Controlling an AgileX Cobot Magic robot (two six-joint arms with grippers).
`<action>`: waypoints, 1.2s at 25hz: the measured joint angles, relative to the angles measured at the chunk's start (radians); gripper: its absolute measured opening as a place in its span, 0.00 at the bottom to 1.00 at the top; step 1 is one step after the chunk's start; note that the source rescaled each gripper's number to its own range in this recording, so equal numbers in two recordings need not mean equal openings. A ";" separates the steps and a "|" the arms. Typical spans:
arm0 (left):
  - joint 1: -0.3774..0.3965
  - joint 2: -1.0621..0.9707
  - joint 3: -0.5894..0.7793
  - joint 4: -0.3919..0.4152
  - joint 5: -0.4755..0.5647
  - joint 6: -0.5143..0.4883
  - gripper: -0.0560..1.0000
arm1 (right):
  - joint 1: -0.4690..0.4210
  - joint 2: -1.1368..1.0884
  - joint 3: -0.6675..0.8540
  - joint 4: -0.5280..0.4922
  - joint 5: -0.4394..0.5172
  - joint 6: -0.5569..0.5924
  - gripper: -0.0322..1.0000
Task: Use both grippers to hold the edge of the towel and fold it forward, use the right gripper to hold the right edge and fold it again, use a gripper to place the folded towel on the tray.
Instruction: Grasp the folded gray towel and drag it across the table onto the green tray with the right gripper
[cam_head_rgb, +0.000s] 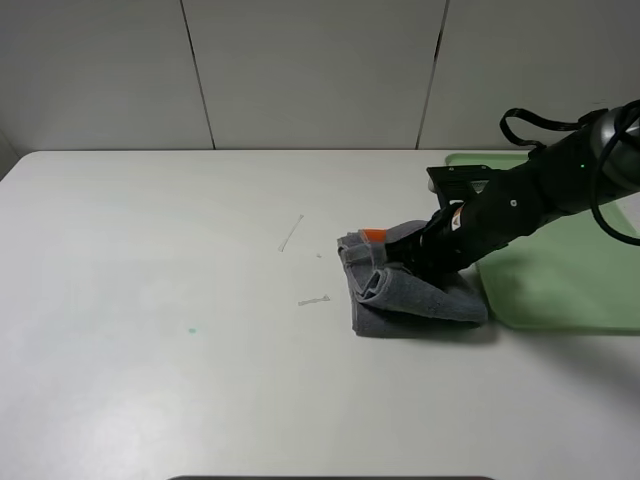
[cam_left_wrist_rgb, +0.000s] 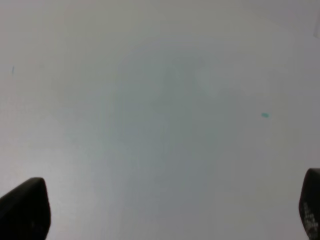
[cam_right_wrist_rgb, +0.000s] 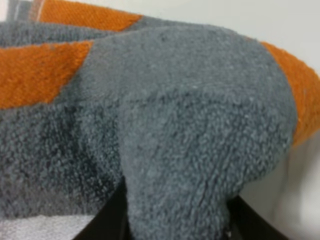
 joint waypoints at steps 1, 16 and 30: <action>0.000 0.000 0.000 0.000 0.000 0.000 1.00 | -0.005 -0.007 0.001 -0.010 0.018 0.000 0.33; 0.000 0.000 0.000 0.000 0.000 0.000 1.00 | -0.171 -0.089 0.002 -0.144 0.123 -0.014 0.33; 0.000 0.000 0.000 0.000 0.000 0.000 1.00 | -0.376 -0.091 -0.010 -0.209 0.117 -0.180 0.33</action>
